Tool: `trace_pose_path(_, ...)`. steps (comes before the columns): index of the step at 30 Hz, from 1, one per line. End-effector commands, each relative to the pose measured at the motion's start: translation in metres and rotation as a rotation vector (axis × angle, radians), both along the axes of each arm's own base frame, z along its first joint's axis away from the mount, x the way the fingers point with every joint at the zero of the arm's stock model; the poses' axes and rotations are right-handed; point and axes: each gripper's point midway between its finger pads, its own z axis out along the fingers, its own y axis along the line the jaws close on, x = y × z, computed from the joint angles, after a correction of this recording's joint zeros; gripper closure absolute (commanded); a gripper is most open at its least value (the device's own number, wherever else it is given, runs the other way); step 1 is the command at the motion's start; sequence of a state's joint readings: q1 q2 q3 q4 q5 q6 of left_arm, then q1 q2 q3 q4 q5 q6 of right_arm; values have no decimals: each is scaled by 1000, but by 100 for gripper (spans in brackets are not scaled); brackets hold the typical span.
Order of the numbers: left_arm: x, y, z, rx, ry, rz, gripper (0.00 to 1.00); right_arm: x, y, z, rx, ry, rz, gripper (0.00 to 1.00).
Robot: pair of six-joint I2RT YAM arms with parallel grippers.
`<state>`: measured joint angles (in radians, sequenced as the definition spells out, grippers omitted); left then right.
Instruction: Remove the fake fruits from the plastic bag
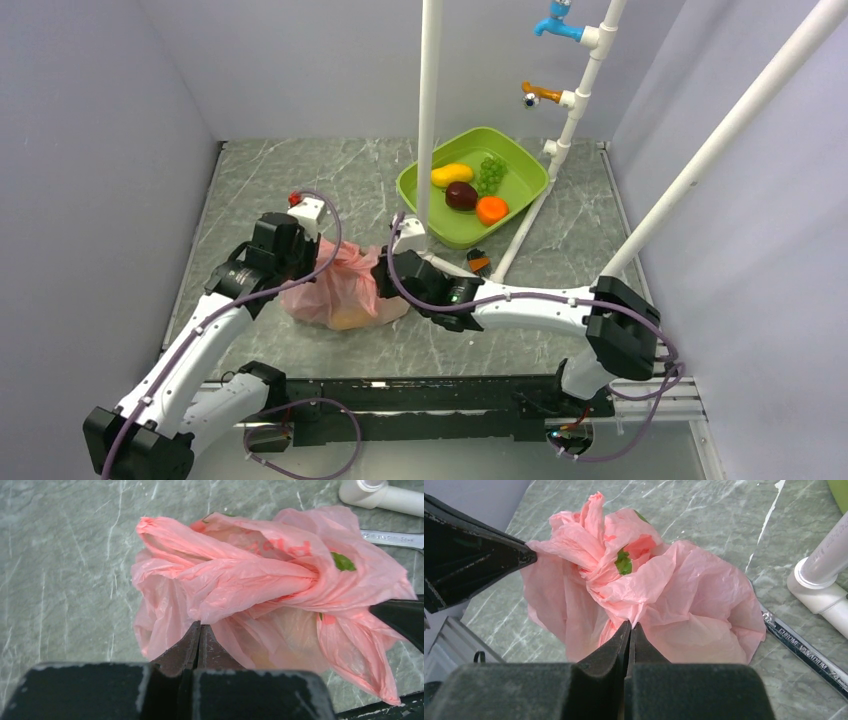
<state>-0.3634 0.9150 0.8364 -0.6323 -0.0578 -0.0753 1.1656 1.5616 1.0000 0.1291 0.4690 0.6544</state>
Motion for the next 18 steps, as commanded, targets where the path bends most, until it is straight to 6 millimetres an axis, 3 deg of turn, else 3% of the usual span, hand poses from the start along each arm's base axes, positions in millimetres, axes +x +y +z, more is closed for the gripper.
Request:
trace_pose_path(1,0,16,28,14,-59,81,100,-3,-3,23,61,-32,40,100)
trace_pose_path(8,-5,27,59,81,-87,62,100,-9,-10,18,56,-23,68,100)
trace_pose_path(18,2,58,33,151,-98,252,100,-9,-34,10,35,-18,30,100)
